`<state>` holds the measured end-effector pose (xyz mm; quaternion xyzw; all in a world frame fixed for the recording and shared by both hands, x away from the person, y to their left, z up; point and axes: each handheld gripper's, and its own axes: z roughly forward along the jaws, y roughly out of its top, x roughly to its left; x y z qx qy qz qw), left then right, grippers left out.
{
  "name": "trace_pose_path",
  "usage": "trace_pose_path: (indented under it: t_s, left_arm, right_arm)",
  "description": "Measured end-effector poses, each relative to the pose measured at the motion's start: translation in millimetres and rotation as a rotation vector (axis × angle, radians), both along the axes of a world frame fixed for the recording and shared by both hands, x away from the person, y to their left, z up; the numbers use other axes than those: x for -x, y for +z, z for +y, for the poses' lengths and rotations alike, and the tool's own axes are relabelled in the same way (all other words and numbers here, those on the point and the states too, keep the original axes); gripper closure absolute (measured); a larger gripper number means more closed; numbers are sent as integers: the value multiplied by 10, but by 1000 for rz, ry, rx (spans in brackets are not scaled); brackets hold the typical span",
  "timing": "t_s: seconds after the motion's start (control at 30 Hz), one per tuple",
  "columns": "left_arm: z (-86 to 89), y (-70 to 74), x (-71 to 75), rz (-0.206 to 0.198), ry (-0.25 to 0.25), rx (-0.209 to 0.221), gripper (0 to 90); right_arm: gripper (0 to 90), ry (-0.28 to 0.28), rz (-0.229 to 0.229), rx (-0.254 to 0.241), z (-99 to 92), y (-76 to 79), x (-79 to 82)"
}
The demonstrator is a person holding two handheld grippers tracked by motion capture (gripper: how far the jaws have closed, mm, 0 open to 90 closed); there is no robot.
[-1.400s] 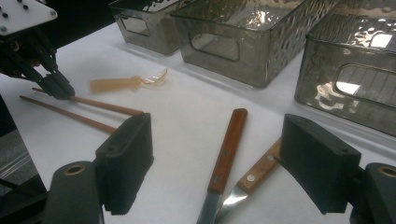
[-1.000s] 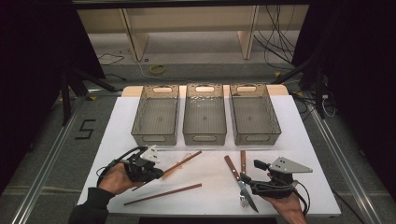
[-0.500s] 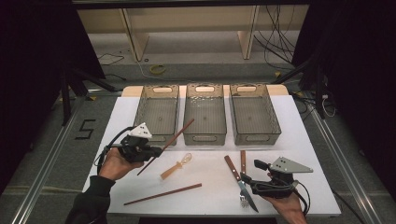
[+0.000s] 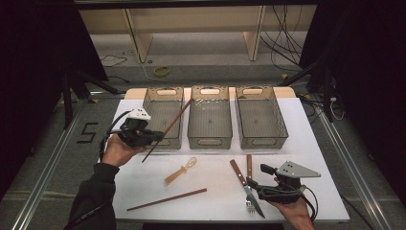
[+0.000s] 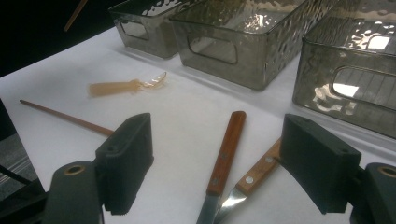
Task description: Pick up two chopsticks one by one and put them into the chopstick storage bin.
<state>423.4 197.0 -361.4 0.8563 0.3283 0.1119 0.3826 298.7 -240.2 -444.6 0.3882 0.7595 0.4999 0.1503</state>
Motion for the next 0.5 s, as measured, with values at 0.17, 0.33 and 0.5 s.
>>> trace_pose_path:
  t_s: [0.17, 0.33, 0.5]
  left_arm:
    - [43, 110, -112, -19, 30, 15, 846]
    - [93, 178, -230, -28, 62, 19, 845]
    - [154, 235, -363, -30, 93, 25, 846]
  right_arm:
    - [266, 1, -2, -2, 0, 0, 2]
    - [266, 2, -3, -1, 1, 0, 2]
    - [266, 2, -1, -2, 0, -2, 0]
